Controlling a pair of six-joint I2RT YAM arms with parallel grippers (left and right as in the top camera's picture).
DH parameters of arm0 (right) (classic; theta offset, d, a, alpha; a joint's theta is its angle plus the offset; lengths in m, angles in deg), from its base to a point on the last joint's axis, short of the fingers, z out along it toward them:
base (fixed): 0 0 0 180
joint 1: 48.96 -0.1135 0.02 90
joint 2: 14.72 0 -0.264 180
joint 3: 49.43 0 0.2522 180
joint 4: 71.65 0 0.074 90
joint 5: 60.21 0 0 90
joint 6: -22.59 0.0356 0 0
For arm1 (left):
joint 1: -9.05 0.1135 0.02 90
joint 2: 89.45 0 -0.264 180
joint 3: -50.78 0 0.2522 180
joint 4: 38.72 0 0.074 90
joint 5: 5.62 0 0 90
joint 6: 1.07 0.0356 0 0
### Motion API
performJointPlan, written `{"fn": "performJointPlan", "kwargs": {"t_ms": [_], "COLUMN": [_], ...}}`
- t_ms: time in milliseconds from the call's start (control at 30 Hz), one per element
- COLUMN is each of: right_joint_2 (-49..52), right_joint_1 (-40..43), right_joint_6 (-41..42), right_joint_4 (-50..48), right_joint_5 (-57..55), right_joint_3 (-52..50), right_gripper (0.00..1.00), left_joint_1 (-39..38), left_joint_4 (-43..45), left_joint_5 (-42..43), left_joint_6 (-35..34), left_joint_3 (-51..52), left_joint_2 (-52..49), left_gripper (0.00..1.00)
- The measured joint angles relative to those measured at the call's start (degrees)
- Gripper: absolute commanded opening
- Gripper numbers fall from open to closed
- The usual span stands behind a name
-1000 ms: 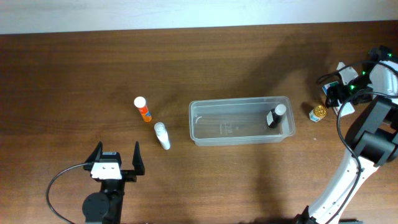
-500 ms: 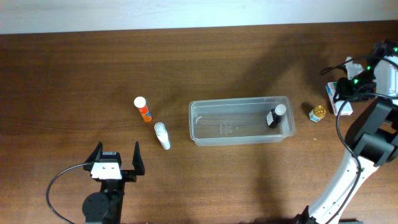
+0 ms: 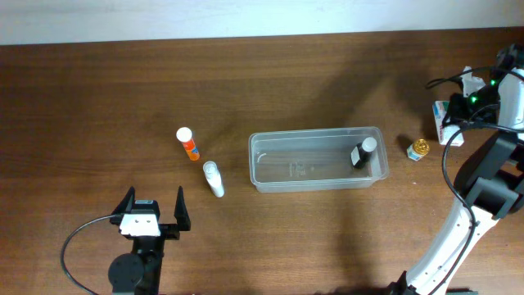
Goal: Pack container
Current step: 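Move the right gripper to the Panadol box and grasp it, then carry the Panadol box into the container and release it flat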
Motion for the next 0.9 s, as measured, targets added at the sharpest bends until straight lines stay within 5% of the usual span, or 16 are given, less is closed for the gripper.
{"fn": "performJointPlan", "kwargs": {"t_ms": [200, 533, 733, 900], "right_joint_2": [0.0, -2.58, -10.99, -25.59], "right_joint_1": [0.0, -3.56, -13.73, -23.61], "right_joint_6": [0.0, 0.87, 5.44, 8.57], "right_joint_4": [3.63, 20.74, 20.74, 20.76], "right_joint_5": [4.42, 9.55, 5.16, 3.06], "right_joint_3": [1.4, 22.36, 21.14, 9.73], "right_gripper": [0.32, 0.32, 0.32, 0.32], "left_joint_1": [0.0, 0.0, 0.0, 0.0], "left_joint_4": [0.0, 0.0, 0.0, 0.0], "left_joint_5": [0.0, 0.0, 0.0, 0.0], "left_joint_6": [0.0, -0.02, -0.02, 0.0], "left_joint_3": [0.0, 0.0, 0.0, 0.0], "left_joint_2": [0.0, 0.0, 0.0, 0.0], "left_gripper": [1.0, 0.99, 0.99, 0.99]}}
